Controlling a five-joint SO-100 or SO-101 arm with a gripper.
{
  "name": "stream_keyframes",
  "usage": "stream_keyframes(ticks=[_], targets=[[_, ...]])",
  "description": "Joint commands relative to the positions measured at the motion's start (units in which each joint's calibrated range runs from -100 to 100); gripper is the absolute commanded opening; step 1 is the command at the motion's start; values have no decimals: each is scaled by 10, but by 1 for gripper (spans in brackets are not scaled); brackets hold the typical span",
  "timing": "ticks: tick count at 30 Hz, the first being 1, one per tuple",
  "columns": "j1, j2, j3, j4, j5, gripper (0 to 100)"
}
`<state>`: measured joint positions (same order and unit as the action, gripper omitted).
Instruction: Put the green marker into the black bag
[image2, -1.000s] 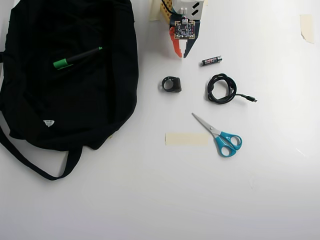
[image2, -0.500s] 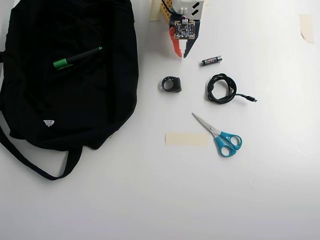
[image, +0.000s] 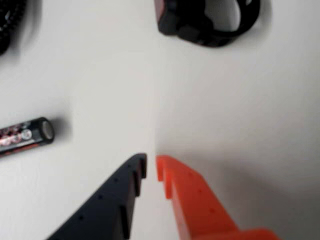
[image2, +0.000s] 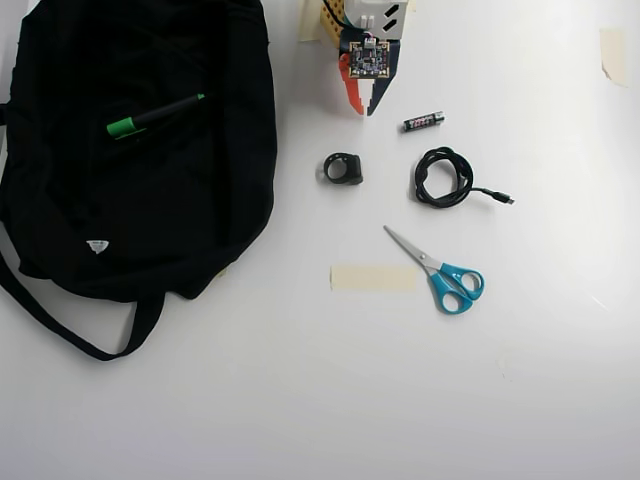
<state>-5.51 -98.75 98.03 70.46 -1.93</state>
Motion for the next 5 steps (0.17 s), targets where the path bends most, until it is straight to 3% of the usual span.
stream_keyframes(ticks=[1, 5], targets=[[3, -4, 12, 19, 1, 2], [3, -4, 12, 19, 1, 2]])
